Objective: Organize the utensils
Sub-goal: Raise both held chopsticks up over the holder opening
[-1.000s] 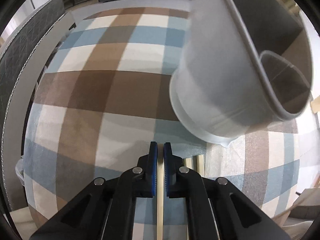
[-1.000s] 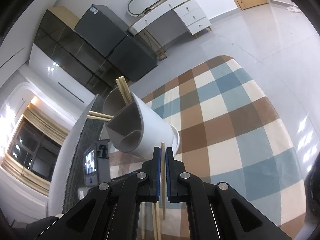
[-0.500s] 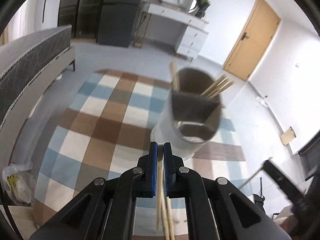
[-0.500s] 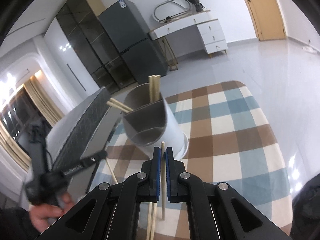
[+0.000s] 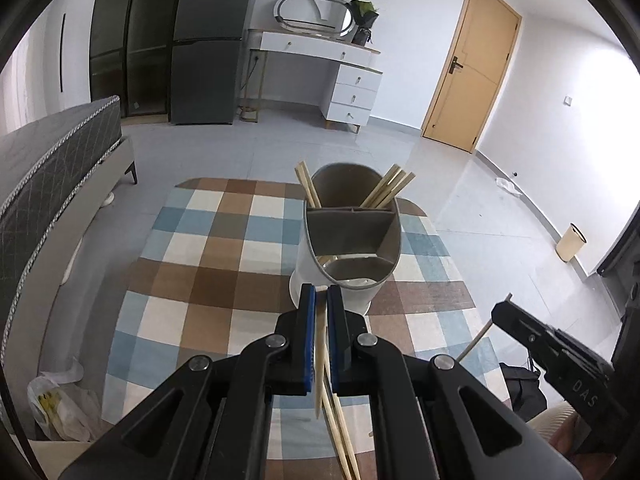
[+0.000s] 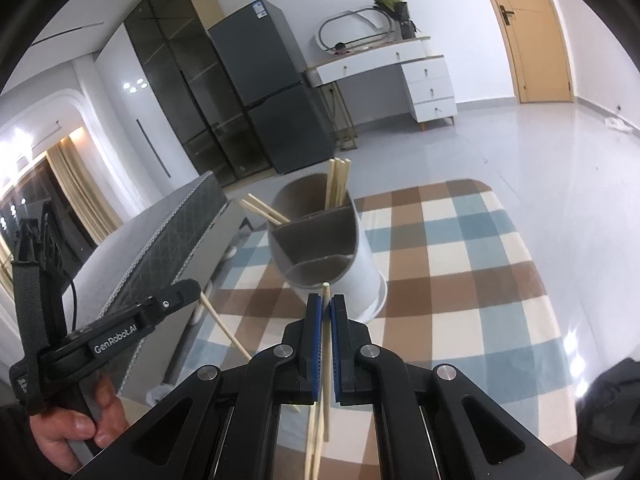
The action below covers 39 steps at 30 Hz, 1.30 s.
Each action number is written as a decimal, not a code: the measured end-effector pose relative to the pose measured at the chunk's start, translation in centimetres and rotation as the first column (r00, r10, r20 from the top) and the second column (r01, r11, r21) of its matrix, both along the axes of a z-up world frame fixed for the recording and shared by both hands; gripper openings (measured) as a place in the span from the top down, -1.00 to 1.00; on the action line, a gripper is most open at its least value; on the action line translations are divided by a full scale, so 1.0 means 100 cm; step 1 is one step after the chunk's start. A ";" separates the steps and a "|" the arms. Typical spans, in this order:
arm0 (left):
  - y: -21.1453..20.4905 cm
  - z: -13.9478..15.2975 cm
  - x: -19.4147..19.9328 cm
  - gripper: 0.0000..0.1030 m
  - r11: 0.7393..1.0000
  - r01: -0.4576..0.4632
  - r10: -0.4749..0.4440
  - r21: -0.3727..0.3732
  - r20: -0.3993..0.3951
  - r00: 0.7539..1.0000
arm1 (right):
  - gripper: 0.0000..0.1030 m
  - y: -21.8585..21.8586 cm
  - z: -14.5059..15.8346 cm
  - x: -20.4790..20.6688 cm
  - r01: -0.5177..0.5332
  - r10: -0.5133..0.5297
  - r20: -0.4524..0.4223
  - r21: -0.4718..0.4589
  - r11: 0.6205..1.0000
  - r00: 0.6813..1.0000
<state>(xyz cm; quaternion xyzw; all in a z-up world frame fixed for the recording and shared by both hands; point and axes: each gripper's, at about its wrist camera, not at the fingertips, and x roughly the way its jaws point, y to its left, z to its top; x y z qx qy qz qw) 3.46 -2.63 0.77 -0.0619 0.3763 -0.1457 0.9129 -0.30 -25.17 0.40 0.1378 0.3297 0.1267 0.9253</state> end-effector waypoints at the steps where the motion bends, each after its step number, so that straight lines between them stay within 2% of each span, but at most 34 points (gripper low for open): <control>1: 0.001 0.004 0.000 0.97 1.000 0.008 -0.008 -0.004 0.003 1.000 | 0.93 0.001 0.004 0.000 -0.003 0.003 0.008 -0.004 1.000 1.000; 7: 0.008 0.041 0.005 0.97 0.999 0.021 -0.020 -0.046 0.040 0.999 | 0.93 0.003 0.042 0.007 -0.012 0.013 0.082 -0.014 1.000 0.997; 15: 0.011 0.099 0.037 0.97 0.992 0.025 -0.012 -0.122 0.113 0.993 | 0.93 0.008 0.105 0.044 -0.040 0.045 0.170 -0.033 0.999 0.984; 22: -0.003 0.127 0.080 0.97 0.992 0.039 -0.016 -0.120 0.186 0.982 | 0.93 0.012 0.150 0.092 -0.049 0.059 0.236 -0.048 0.998 0.970; 26: -0.019 0.127 0.108 0.97 0.994 0.065 -0.046 -0.089 0.199 0.979 | 0.93 0.011 0.154 0.124 -0.043 0.051 0.246 -0.038 0.998 0.968; 30: -0.027 0.117 0.127 0.97 0.995 0.076 -0.063 -0.061 0.196 0.979 | 0.93 0.008 0.140 0.157 -0.026 0.032 0.223 -0.031 0.999 0.974; 39: -0.030 0.079 0.142 0.97 0.994 0.110 -0.109 0.002 0.171 0.979 | 0.92 -0.004 0.105 0.183 -0.032 0.025 0.201 0.028 0.999 0.979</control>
